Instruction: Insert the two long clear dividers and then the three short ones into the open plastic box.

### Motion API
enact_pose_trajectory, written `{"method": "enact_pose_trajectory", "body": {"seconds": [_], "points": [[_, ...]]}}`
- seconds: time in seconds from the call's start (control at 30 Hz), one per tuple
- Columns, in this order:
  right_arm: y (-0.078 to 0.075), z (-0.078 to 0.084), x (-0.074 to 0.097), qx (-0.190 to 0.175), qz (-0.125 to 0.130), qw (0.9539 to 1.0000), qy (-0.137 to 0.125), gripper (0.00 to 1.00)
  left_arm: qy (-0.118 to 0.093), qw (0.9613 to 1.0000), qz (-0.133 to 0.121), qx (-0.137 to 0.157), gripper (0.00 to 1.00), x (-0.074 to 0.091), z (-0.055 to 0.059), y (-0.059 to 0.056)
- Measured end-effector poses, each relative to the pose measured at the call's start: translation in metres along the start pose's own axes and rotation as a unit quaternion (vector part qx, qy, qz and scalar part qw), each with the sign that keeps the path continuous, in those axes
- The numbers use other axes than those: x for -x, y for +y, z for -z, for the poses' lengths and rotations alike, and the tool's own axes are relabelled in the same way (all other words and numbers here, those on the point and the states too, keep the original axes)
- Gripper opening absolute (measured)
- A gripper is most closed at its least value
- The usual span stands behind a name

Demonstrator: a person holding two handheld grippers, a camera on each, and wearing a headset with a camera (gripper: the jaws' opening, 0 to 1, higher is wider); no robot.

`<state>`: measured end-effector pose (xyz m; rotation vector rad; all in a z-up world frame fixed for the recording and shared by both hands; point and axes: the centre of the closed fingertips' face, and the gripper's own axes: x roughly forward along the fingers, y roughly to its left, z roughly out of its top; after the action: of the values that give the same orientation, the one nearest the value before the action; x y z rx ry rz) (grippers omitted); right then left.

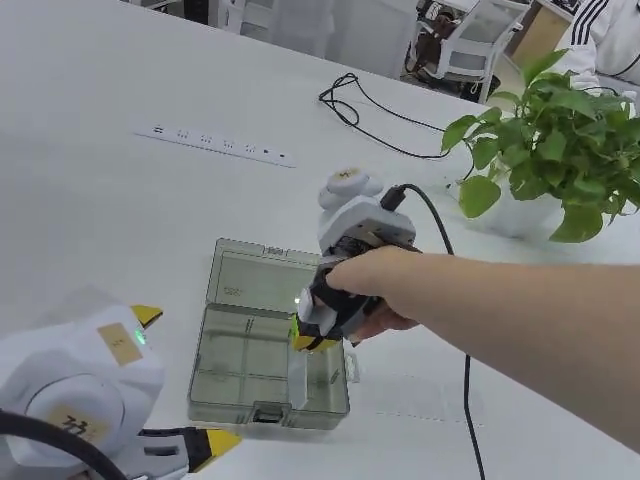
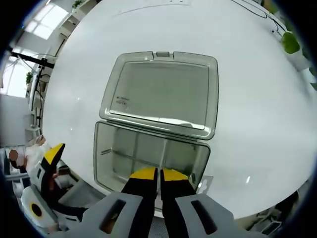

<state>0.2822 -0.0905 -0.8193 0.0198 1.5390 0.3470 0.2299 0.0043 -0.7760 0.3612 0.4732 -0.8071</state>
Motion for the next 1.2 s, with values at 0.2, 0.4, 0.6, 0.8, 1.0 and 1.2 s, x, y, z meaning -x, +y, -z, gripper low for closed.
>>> {"method": "enact_pose_trajectory", "body": {"seconds": [0.2, 0.4, 0.6, 0.8, 1.0, 1.2], "points": [[-0.001, 0.002, -0.006, 0.007, 0.007, 1.0000, -0.002, 0.03, 0.000, 1.0000, 0.000, 0.001, 0.86, 0.000, -0.001, -0.001], [-0.002, 0.001, -0.005, 0.012, 0.003, 0.9999, -0.002, 0.04, 0.001, 1.0000, 0.001, 0.002, 0.86, 0.000, 0.000, -0.001], [0.000, 0.000, -0.004, 0.027, -0.012, 0.9995, -0.009, 0.06, 0.002, 1.0000, 0.002, 0.000, 0.86, 0.000, 0.000, -0.002], [0.005, -0.009, -0.003, 0.037, -0.031, 0.9981, -0.038, 0.24, 0.003, 1.0000, 0.002, 0.000, 0.86, 0.000, 0.000, -0.002], [0.011, -0.012, -0.004, 0.041, -0.047, 0.9965, -0.055, 0.49, 0.003, 1.0000, 0.001, 0.001, 0.86, 0.000, 0.001, -0.002], [0.013, -0.013, -0.004, 0.054, -0.061, 0.9940, -0.073, 0.67, 0.005, 1.0000, 0.002, 0.001, 0.86, 0.000, 0.001, -0.002]]}}
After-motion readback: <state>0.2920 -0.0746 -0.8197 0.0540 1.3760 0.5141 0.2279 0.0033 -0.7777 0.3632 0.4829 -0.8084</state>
